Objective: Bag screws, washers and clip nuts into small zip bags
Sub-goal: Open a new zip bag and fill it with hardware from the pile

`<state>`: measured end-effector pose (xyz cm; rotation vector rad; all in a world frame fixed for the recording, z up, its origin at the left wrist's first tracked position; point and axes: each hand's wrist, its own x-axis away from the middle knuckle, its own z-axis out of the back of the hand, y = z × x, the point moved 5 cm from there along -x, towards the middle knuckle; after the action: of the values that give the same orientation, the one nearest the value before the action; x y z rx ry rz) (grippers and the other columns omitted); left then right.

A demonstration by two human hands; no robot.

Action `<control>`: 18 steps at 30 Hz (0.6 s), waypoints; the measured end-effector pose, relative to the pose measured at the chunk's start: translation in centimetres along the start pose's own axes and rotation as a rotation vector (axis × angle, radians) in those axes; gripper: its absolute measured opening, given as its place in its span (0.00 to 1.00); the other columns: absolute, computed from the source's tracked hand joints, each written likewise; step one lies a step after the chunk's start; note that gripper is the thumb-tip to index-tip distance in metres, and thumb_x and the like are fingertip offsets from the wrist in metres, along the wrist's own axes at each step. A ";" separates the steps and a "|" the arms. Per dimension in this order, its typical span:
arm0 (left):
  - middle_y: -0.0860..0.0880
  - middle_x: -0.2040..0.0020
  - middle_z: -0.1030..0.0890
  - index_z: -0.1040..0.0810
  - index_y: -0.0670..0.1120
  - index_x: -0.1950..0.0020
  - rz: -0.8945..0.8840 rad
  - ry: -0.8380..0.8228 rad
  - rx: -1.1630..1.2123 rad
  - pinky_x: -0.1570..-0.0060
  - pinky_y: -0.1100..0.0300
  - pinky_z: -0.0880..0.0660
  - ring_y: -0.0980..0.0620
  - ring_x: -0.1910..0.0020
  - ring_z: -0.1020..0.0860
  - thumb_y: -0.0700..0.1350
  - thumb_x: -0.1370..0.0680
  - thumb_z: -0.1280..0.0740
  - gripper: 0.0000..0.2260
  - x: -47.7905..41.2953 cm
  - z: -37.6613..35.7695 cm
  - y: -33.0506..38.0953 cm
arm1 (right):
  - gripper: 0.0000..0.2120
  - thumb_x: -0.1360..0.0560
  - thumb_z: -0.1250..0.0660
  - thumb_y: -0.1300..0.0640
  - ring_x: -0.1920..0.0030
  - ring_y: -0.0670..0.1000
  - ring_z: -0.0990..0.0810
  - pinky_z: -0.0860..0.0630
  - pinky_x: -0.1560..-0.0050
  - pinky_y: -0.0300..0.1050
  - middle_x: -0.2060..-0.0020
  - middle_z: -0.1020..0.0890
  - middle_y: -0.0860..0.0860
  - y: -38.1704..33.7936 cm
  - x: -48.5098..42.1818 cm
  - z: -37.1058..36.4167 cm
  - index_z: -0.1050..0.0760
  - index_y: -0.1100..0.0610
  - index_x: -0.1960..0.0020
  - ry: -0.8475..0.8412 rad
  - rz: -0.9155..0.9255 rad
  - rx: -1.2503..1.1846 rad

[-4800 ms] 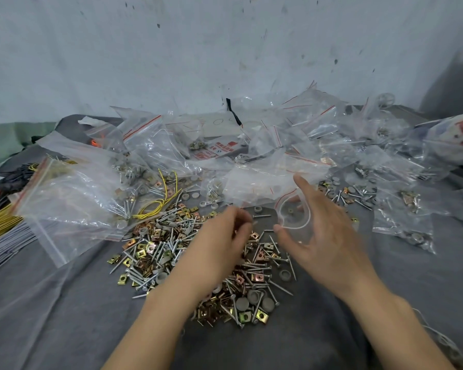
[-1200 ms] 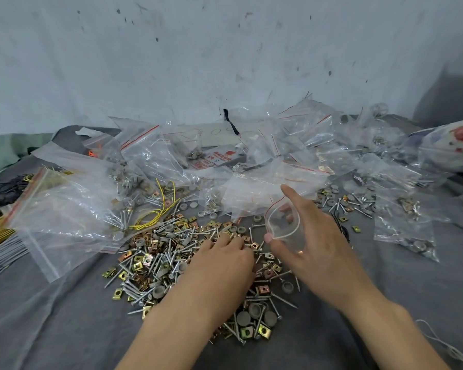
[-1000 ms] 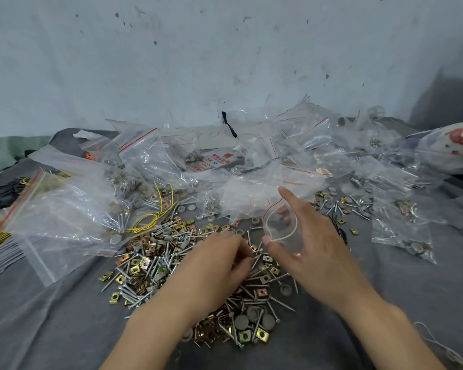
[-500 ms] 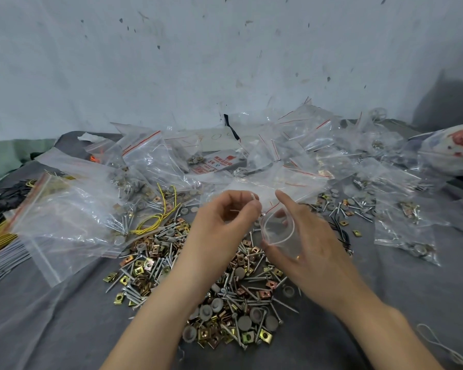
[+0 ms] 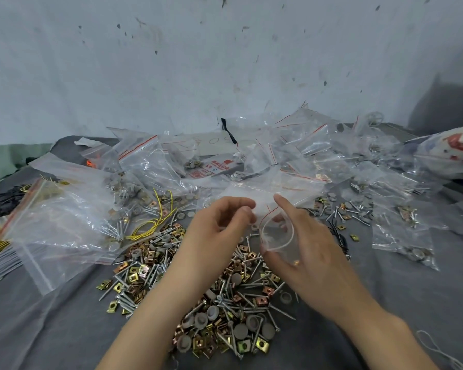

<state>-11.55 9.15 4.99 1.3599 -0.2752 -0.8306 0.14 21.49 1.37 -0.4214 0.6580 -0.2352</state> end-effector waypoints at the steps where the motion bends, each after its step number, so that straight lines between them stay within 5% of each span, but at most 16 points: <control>1: 0.57 0.57 0.15 0.19 0.54 0.48 0.007 0.009 -0.060 0.53 0.69 0.24 0.63 0.57 0.19 0.44 0.19 0.35 0.06 0.0 0.4 -0.2 | 0.36 0.24 0.39 0.33 0.41 0.41 0.29 0.34 0.36 0.43 0.40 0.26 0.39 0.0 0.0 0.0 0.51 0.36 0.21 0.002 -0.004 0.003; 5: 0.59 0.57 0.17 0.19 0.55 0.47 -0.002 -0.082 -0.419 0.59 0.72 0.28 0.64 0.57 0.22 0.48 0.19 0.35 0.06 0.3 1.0 -1.4 | 0.36 0.25 0.40 0.30 0.39 0.29 0.36 0.42 0.36 0.29 0.40 0.34 0.23 0.3 -0.1 0.3 0.55 0.29 0.24 0.016 -0.013 -0.016; 8: 0.60 0.56 0.18 0.20 0.57 0.44 -0.014 -0.244 -0.624 0.54 0.69 0.26 0.66 0.56 0.22 0.50 0.19 0.36 0.07 0.9 0.5 -1.8 | 0.35 0.28 0.39 0.29 0.37 0.30 0.34 0.40 0.38 0.31 0.40 0.37 0.17 0.8 -0.3 0.8 0.51 0.26 0.25 0.064 -0.075 -0.127; 11: 0.60 0.51 0.19 0.20 0.57 0.43 -0.052 -0.400 -0.776 0.42 0.59 0.27 0.63 0.48 0.24 0.53 0.19 0.37 0.08 1.6 -0.2 -2.3 | 0.34 0.30 0.37 0.27 0.38 0.28 0.30 0.36 0.43 0.30 0.39 0.29 0.23 1.2 -0.4 1.7 0.46 0.25 0.27 0.160 -0.157 -0.297; 15: 0.60 0.44 0.26 0.23 0.60 0.41 -0.108 -0.506 -0.964 0.36 0.56 0.36 0.58 0.40 0.34 0.58 0.20 0.38 0.10 2.3 -1.1 -3.0 | 0.32 0.28 0.33 0.33 0.48 0.42 0.19 0.27 0.49 0.39 0.41 0.21 0.35 1.2 -0.7 2.7 0.38 0.31 0.27 0.280 -0.249 -0.580; 18: 0.59 0.41 0.28 0.23 0.59 0.39 -0.136 -0.500 -1.052 0.35 0.56 0.36 0.56 0.38 0.35 0.58 0.19 0.39 0.11 2.5 -1.4 -3.3 | 0.30 0.30 0.32 0.36 0.41 0.39 0.20 0.27 0.40 0.40 0.38 0.20 0.38 1.3 -0.8 3.2 0.34 0.32 0.29 0.324 -0.294 -0.716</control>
<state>-10.14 8.59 0.92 0.1788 -0.0896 -1.1871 1.63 23.88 3.52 -1.1887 0.9956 -0.3481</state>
